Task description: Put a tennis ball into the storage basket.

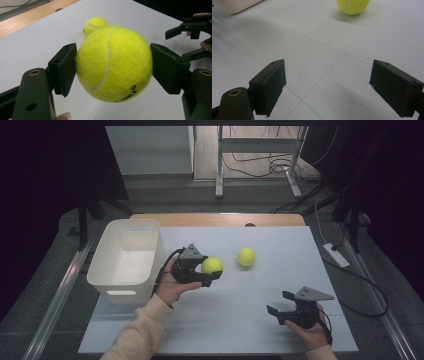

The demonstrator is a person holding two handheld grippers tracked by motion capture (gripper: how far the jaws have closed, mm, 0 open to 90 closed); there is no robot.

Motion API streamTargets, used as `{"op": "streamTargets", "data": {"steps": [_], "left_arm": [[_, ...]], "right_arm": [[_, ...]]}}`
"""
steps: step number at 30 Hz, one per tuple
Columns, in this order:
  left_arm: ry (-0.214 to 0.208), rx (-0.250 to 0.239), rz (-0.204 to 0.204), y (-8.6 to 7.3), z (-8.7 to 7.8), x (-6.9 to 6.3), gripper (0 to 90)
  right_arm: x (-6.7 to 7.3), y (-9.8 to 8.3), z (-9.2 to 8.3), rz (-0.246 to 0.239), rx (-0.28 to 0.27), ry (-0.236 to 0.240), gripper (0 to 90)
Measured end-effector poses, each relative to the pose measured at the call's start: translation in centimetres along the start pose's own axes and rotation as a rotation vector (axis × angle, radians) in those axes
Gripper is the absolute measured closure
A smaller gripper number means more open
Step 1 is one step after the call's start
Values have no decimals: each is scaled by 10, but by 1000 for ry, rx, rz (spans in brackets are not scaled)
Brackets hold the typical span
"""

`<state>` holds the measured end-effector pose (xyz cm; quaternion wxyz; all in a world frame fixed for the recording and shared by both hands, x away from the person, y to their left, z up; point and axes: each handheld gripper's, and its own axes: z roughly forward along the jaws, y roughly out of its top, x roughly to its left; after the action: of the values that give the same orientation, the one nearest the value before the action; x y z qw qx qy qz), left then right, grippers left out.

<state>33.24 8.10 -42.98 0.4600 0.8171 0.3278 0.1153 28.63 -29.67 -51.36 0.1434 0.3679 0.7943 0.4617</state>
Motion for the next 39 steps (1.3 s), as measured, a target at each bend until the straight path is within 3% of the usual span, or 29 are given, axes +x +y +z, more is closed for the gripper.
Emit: {"op": "streamTargets", "data": {"steps": [25, 39], "left_arm": [[45, -60, 15, 15, -25, 3, 264], [67, -97, -1, 23, -36, 7, 265]], "right_arm": [[0, 0, 0, 1, 3, -7, 135], [-1, 0, 0, 3, 3, -5, 135]]}}
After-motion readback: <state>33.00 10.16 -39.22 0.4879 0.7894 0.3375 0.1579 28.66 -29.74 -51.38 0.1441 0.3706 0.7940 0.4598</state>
